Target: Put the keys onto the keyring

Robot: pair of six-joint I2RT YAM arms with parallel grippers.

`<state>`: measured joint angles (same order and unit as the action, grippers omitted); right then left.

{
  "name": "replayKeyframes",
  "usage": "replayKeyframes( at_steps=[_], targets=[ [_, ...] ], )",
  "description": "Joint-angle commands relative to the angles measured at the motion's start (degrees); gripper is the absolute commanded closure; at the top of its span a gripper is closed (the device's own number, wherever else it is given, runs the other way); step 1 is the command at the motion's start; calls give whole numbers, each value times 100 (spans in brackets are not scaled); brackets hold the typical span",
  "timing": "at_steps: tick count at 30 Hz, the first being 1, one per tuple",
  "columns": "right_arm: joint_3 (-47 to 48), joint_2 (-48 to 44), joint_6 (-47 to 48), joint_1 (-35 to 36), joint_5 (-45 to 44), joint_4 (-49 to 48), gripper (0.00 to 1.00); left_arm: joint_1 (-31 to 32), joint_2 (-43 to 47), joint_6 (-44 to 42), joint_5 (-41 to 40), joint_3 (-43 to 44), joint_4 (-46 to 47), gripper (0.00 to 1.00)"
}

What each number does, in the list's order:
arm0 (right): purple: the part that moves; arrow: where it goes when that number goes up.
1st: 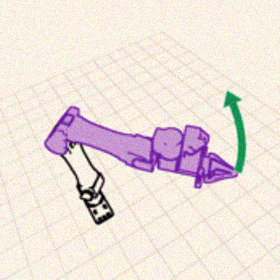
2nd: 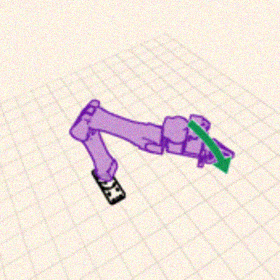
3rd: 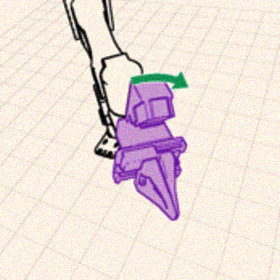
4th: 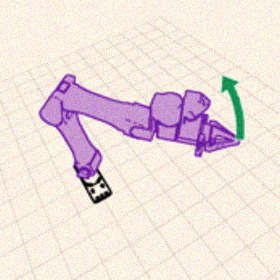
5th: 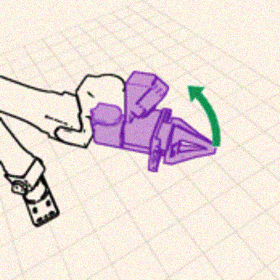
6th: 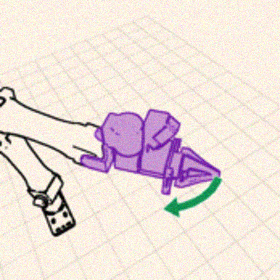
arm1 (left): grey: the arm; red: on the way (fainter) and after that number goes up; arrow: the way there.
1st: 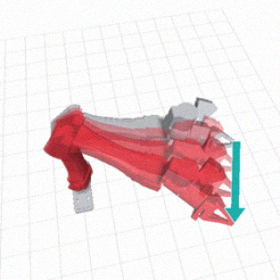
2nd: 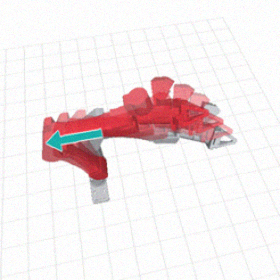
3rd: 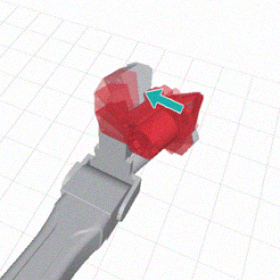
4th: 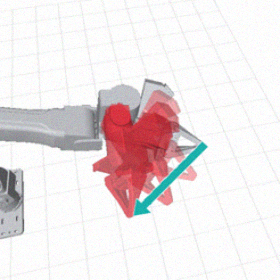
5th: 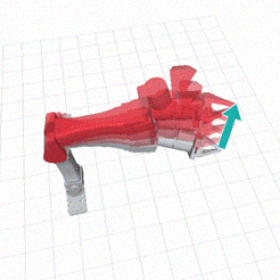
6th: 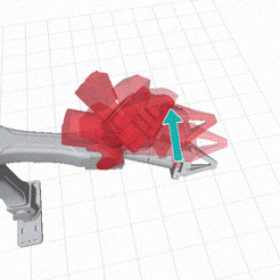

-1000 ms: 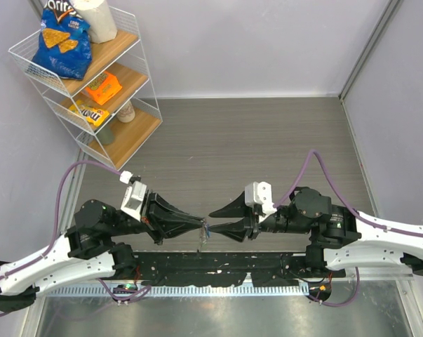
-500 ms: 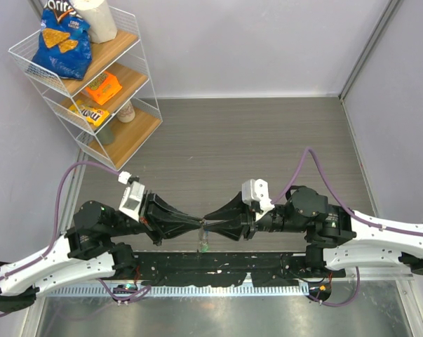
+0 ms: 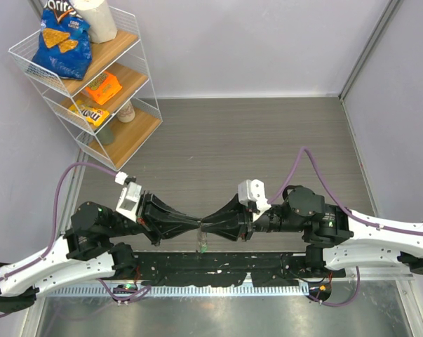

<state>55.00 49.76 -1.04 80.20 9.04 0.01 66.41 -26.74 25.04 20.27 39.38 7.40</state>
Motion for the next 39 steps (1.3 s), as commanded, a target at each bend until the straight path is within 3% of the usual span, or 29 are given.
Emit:
replayKeyframes(
  at_steps=[1,10,15,21,26,32,39],
  targets=[
    [230,16,-81,30,54,-291,73,3,46,-51,-94,44,499,100],
    [248,69,-81,30,116,-335,79,-5,20,-43,-102,44,517,100],
    [265,78,-89,30,116,-353,95,3,2,-51,-94,44,543,100],
    [318,69,-2,30,221,-195,95,-5,63,-34,-67,35,368,100],
    [528,96,60,30,379,498,95,-5,116,-69,91,237,-272,100],
    [914,235,77,30,766,1508,95,3,134,-166,205,483,-1292,65],
    [1539,666,359,30,1187,2828,95,-5,-129,-280,363,843,-2101,53]
  ],
)
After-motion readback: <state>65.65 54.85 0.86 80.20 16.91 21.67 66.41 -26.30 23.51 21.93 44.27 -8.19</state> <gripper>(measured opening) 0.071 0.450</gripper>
